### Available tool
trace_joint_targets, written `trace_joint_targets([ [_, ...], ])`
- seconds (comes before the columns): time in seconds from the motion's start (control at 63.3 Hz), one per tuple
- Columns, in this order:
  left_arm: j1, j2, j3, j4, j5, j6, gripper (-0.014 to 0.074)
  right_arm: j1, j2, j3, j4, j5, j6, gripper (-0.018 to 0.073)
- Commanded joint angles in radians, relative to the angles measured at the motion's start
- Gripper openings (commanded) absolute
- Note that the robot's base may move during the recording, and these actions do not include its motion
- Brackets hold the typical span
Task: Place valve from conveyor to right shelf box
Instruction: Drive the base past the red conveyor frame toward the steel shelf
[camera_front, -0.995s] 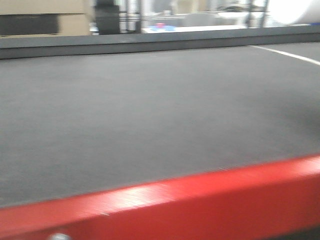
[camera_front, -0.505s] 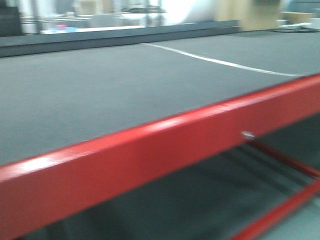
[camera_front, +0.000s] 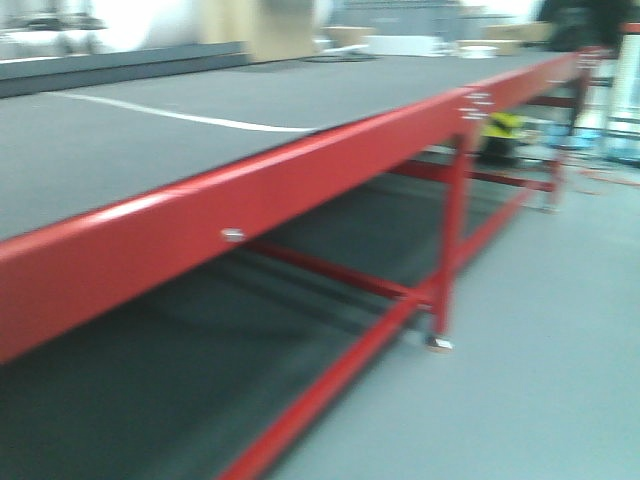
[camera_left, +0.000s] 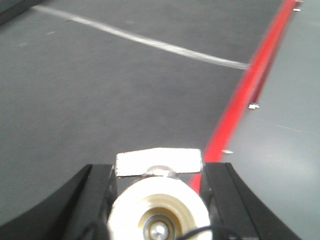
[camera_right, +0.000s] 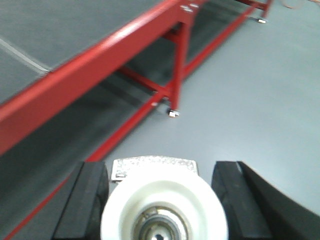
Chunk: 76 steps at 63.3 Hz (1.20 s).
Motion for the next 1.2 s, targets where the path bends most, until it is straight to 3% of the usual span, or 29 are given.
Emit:
trace_joint_targets([
  [0.0,-0.006,-0.009,-0.008,-0.011,-0.056,-0.008,-0.0111,-0.002,-0.013,-0.017,-0.003,-0.069,-0.007,-0.0154],
  [1.184,-0.006,-0.009,-0.008,-0.011,-0.056,-0.008,-0.0111,-0.002,-0.013,-0.017,-0.003,-0.069,-0.007,-0.0154],
])
